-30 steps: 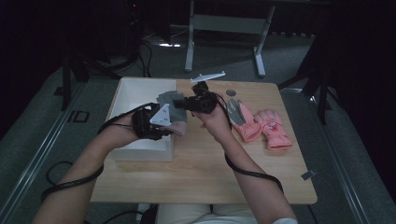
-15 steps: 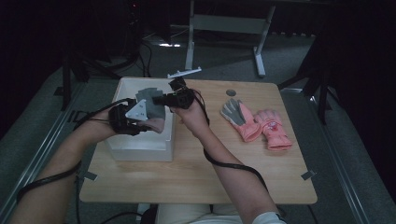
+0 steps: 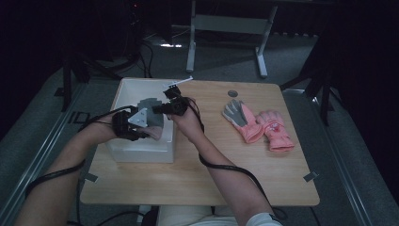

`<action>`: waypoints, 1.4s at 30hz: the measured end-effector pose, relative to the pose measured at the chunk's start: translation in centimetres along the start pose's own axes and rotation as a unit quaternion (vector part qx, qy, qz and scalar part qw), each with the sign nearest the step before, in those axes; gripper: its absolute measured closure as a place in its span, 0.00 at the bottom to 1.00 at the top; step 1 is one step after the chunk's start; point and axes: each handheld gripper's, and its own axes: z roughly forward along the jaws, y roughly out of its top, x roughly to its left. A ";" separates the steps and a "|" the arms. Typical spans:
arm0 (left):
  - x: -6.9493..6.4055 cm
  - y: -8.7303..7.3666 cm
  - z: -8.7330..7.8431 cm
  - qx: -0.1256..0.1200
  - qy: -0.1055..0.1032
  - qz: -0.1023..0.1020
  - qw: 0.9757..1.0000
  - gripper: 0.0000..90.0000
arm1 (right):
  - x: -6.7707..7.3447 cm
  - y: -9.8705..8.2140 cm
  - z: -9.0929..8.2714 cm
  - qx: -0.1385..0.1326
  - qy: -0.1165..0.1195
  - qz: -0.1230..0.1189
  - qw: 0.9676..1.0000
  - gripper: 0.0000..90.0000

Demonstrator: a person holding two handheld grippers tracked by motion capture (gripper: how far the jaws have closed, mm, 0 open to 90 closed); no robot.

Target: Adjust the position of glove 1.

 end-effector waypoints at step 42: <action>1.7 0.7 3.7 0.155 -0.027 -0.005 0.988 0.54 | -1.4 -0.4 -4.7 -0.024 -0.030 -0.014 0.999 0.61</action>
